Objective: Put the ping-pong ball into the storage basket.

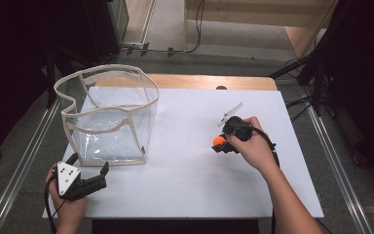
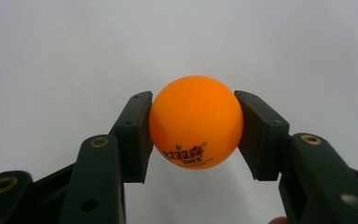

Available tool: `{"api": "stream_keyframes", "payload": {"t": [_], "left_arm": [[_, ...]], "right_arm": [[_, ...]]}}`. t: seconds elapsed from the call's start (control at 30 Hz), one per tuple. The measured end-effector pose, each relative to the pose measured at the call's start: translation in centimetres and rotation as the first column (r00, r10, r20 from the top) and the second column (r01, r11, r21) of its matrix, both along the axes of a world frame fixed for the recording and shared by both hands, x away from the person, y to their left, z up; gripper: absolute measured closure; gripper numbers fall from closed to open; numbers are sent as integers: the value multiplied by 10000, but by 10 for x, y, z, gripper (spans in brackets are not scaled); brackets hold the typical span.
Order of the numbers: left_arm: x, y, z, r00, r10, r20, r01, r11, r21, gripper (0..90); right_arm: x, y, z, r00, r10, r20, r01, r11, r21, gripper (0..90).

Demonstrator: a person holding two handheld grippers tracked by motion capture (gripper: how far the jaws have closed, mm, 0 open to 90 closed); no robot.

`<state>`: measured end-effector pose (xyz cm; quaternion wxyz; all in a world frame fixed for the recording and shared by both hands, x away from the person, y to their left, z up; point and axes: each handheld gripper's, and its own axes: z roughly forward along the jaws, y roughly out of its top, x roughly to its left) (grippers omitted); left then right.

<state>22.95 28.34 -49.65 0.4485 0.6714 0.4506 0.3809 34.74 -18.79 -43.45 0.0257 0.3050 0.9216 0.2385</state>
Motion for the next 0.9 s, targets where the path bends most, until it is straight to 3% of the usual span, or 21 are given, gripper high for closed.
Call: {"api": "stream_keyframes", "payload": {"t": [0.9], "left_arm": [[0,0,0,10000,-3,-32,2,10000,-66,0]], "right_arm": [[14,25,10,9988,486,6,-486,9987,146,474]]}}
